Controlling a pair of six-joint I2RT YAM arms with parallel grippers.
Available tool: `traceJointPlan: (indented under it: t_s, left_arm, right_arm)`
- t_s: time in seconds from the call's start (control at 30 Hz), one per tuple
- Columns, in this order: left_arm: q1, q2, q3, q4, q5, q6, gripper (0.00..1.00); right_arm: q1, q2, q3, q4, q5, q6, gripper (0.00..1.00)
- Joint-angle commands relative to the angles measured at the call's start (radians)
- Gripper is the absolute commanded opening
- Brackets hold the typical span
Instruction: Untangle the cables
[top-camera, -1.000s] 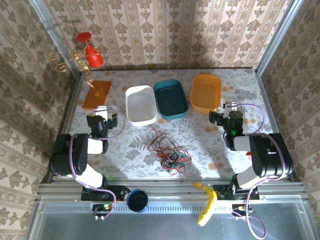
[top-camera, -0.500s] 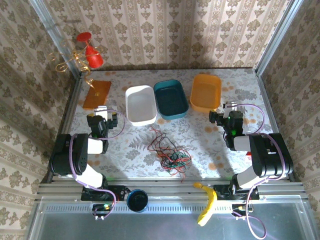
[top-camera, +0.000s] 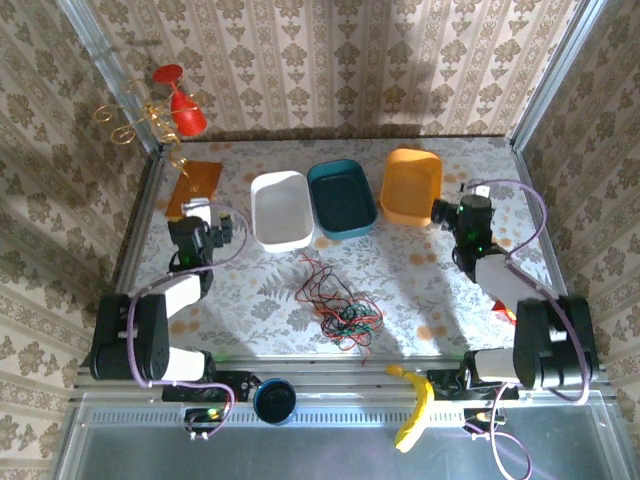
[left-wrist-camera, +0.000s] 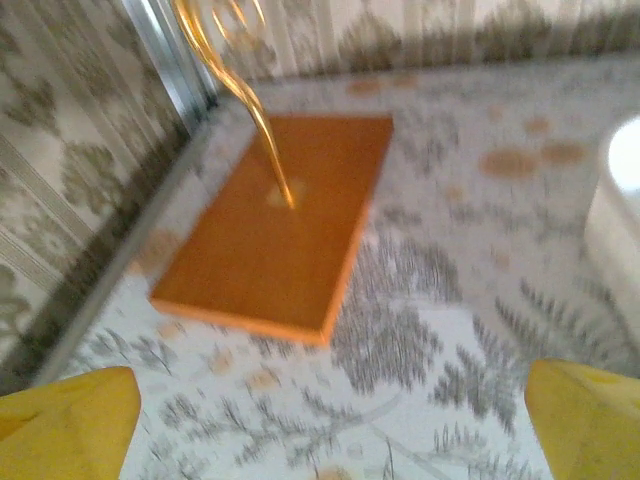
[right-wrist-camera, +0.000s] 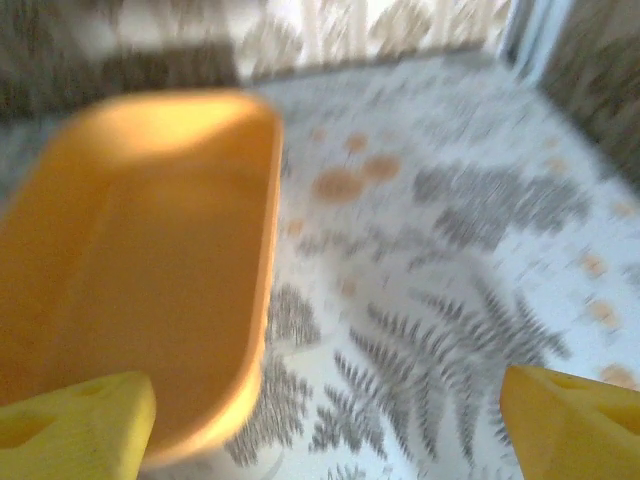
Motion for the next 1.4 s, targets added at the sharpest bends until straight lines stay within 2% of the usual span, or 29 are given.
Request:
traceJointPlan:
  t_s: [0.0,0.03,0.1,0.17,0.23,0.33,0.47,0.67,0.9,1.07,1.2,1.37]
  left_arm:
    - [-0.048,-0.081,0.033,-0.197,-0.147,-0.087,1.00]
    - [-0.068,-0.097,0.034,-0.209,-0.164,-0.092,1.00]
    - [-0.123,-0.125,0.091,-0.348,-0.192,-0.125,1.00]
    - [-0.179,-0.137,0.141,-0.476,-0.157,-0.185,1.00]
    - [-0.268,-0.146,0.150,-0.518,-0.117,-0.213,1.00]
    - [-0.426,-0.146,0.158,-0.561,-0.092,-0.247,1.00]
    - [-0.517,-0.113,0.167,-0.610,0.050,-0.390,1.00]
    - [-0.687,-0.060,0.183,-0.723,0.113,-0.393,1.00]
    - [-0.739,-0.031,0.153,-0.713,0.256,-0.411,1.00]
    - [-0.754,0.044,0.183,-0.701,0.318,-0.378,1.00]
    - [-0.757,0.112,0.223,-0.700,0.333,-0.367,0.90]
    - [-0.767,0.153,0.253,-0.688,0.344,-0.356,0.85]
  right_arm:
    - [0.116,-0.108,0.046,-0.334,0.152,0.105,0.89]
    - [0.167,-0.133,0.048,-0.368,0.146,0.111,0.89]
    - [0.293,-0.168,0.059,-0.454,0.055,0.104,0.90]
    - [0.432,-0.169,0.064,-0.501,-0.065,0.076,0.90]
    - [0.580,-0.140,0.070,-0.520,-0.165,0.047,0.90]
    - [0.746,-0.061,0.098,-0.527,-0.214,0.034,0.90]
    - [0.881,0.022,0.155,-0.578,-0.209,-0.043,0.87]
    - [0.967,0.078,0.236,-0.684,-0.244,-0.145,0.86]
    - [0.966,0.134,0.203,-0.639,-0.225,-0.128,0.78]
    - [0.919,0.137,0.172,-0.592,-0.291,-0.109,0.66]
    - [0.862,0.147,0.149,-0.553,-0.399,-0.081,0.50]
    - [0.852,0.175,0.136,-0.517,-0.436,-0.069,0.39]
